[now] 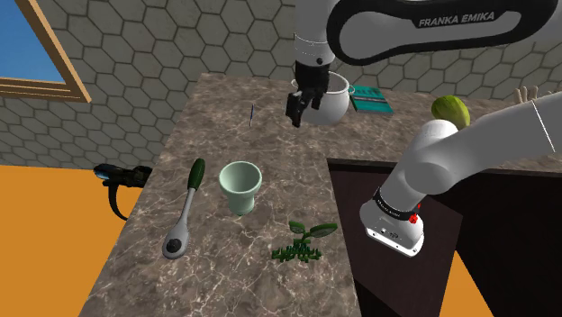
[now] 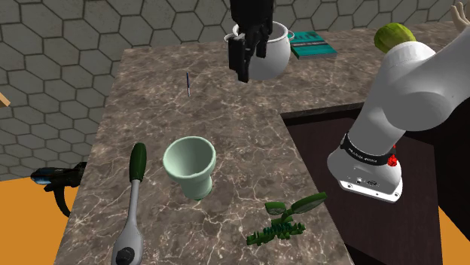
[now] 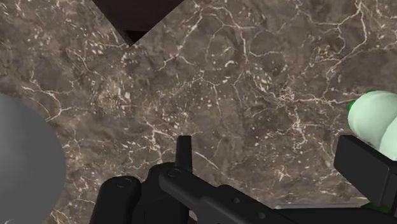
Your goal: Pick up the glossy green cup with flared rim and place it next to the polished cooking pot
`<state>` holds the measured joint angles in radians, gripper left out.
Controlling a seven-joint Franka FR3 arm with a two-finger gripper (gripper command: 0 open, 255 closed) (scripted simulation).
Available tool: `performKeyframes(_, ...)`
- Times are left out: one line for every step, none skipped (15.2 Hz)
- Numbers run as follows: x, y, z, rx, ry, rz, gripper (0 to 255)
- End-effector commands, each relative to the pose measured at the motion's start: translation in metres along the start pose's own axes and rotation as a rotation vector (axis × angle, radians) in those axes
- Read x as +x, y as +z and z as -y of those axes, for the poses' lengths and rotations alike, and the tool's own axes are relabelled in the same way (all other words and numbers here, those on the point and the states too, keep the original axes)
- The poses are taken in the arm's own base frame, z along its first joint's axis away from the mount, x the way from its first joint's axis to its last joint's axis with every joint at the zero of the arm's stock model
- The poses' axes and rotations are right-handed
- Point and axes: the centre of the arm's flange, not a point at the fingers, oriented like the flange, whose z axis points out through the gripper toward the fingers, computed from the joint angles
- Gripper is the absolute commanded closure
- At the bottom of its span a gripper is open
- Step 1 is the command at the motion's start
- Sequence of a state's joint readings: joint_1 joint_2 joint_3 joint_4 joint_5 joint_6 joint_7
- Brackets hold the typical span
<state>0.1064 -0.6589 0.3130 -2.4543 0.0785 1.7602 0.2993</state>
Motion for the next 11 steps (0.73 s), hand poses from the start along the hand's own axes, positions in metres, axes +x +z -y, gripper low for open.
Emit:
performKeyframes(0.001, 0.008, 0.028, -0.001, -0.002, -0.004, 0)
performKeyframes(0.003, 0.011, 0.041, -0.002, -0.004, -0.006, 0)
performKeyframes(0.004, 0.015, 0.053, -0.003, -0.005, -0.008, 0)
performKeyframes(0.006, 0.018, 0.066, -0.004, -0.007, -0.01, 0)
performKeyframes(0.008, 0.021, 0.079, -0.005, -0.008, -0.012, 0)
performKeyframes(0.009, 0.024, 0.092, -0.006, -0.01, -0.014, 0)
performKeyframes(0.011, 0.028, 0.105, -0.007, -0.012, -0.016, 0)
performKeyframes(0.012, 0.031, 0.118, -0.008, -0.013, -0.018, 0)
performKeyframes(0.013, 0.034, 0.13, -0.009, -0.015, -0.02, 0)
performKeyframes(0.015, 0.037, 0.143, -0.01, -0.016, -0.022, 0)
performKeyframes(0.016, 0.041, 0.156, -0.011, -0.018, -0.025, 0)
